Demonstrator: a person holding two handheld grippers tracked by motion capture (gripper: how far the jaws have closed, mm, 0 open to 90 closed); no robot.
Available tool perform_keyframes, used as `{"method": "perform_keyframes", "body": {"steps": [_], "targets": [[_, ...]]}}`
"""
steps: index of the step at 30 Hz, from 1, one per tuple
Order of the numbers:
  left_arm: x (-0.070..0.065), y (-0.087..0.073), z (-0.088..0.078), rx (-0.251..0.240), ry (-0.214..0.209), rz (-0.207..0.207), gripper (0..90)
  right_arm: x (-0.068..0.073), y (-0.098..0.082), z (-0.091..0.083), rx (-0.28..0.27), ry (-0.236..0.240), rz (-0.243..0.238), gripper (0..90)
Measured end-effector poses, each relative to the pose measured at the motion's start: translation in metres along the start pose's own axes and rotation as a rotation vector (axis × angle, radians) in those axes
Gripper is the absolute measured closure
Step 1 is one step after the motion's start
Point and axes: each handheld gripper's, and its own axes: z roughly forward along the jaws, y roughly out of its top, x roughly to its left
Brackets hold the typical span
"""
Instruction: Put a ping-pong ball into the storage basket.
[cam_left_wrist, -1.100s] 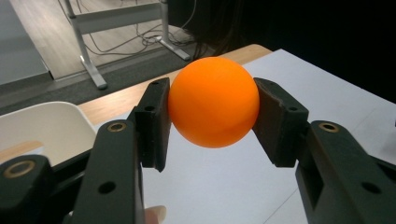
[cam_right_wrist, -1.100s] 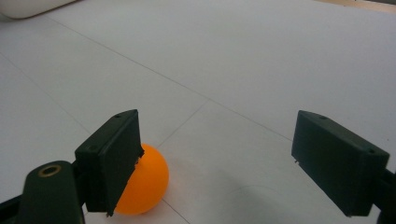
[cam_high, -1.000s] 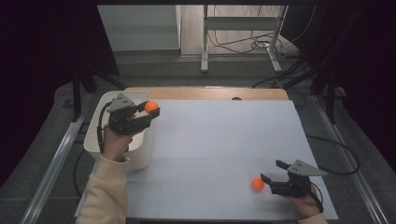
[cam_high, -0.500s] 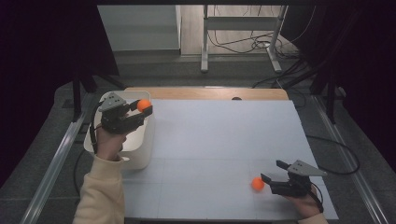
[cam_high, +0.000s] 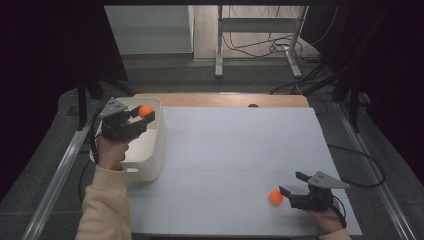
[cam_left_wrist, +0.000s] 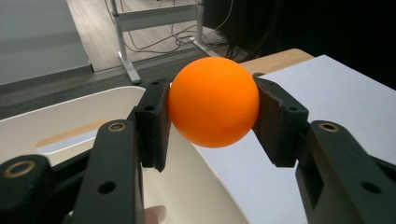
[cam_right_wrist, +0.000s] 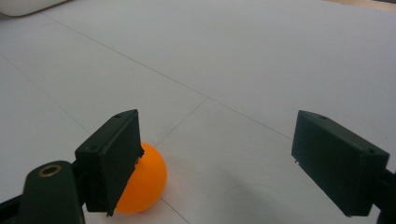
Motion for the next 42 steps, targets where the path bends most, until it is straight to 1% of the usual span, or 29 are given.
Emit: {"method": "perform_keyframes", "body": {"steps": [4, 14, 24, 27, 32, 33, 38, 42], "targets": [[0.008, -0.003, 0.0, 0.004, 0.021, -0.019, 49.6, 0.0, 0.0, 0.0, 0.001, 0.0, 0.0, 16.4], [0.018, -0.006, 0.001, 0.004, 0.035, -0.044, 49.6, 0.0, 0.0, 0.0, 0.001, 0.0, -0.001, 16.4], [0.021, -0.008, 0.007, 0.013, 0.036, -0.049, 49.6, 0.0, 0.0, 0.0, -0.002, 0.001, 0.002, 16.4], [0.023, -0.009, 0.01, 0.017, 0.039, -0.057, 49.6, 0.0, 0.0, 0.0, 0.002, 0.001, 0.0, 16.4], [0.03, -0.011, 0.019, 0.041, 0.057, -0.069, 49.6, 0.0, 0.0, 0.001, 0.0, 0.004, 0.0, 16.4], [0.03, -0.011, 0.019, 0.041, 0.057, -0.069, 49.6, 0.0, 0.0, 0.001, 0.0, 0.004, 0.0, 16.4], [0.033, -0.013, 0.026, 0.071, 0.084, -0.08, 49.6, 0.0, 0.0, 0.001, 0.001, 0.004, -0.001, 16.4], [0.035, -0.015, 0.029, 0.098, 0.098, -0.082, 49.6, 0.0, 0.0, 0.001, 0.0, 0.005, -0.002, 16.4]]}}
